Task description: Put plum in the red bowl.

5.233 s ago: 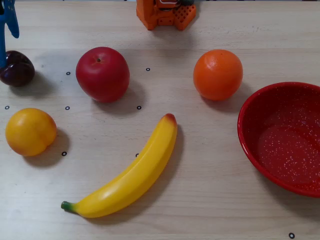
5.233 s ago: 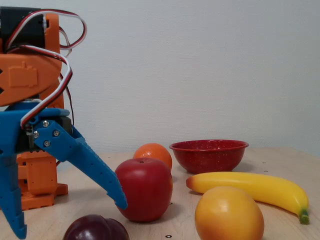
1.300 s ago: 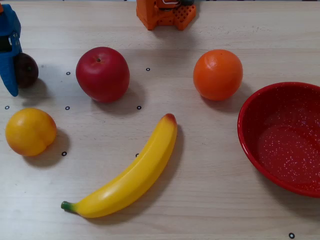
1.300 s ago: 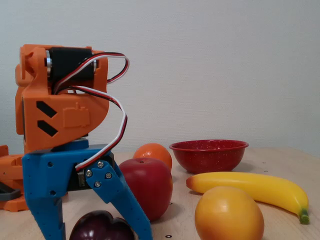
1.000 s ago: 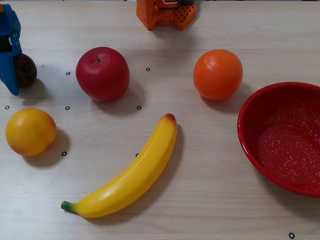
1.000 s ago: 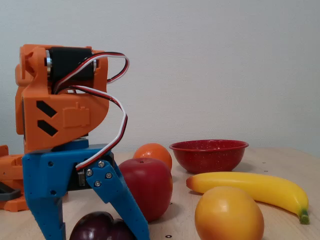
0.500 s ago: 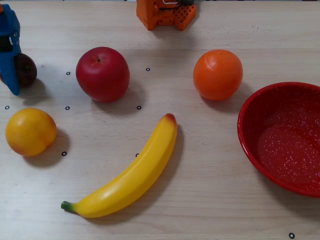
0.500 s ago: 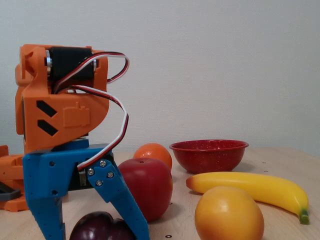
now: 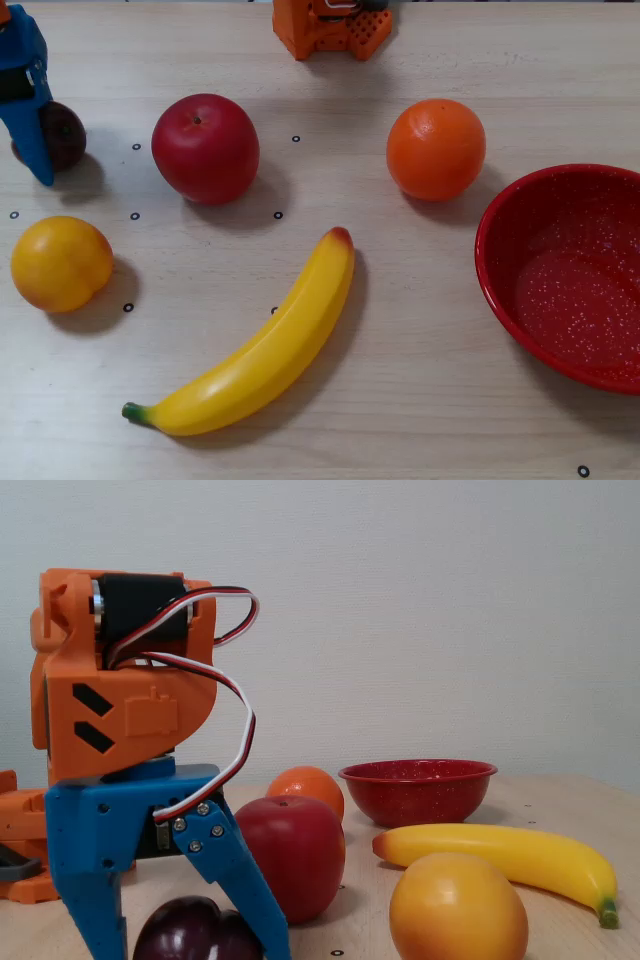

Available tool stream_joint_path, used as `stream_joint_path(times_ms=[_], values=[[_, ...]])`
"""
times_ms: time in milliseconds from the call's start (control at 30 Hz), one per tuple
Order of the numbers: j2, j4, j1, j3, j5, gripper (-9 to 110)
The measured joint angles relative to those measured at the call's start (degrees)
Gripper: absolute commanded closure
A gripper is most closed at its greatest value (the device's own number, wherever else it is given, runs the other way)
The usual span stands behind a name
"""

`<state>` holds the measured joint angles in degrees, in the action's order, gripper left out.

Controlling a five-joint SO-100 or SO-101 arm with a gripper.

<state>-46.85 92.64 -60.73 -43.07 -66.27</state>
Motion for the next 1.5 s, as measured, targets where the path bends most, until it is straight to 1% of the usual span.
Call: stream_joint_path(times_ms=[167,367,500,600,733,1133,1300,1500], values=[[-1.2,2.2,0.0,-0.4,0.0,102],[-8.3,5.6,0.1,-0.4,0.0,102],[-8.9,6.6,0.6,-0.4,0.1,102],[-9.8,7.2,1.1,-0.4,1.7,102],[-15.3,8.1,3.1,-0.4,3.3,102],[-21.5,10.5,13.4,-0.4,11.3,102],[-25.8,11.0,20.7,-0.4,15.8,102],[-26.0,11.6,30.1,-0.4,21.0,102]])
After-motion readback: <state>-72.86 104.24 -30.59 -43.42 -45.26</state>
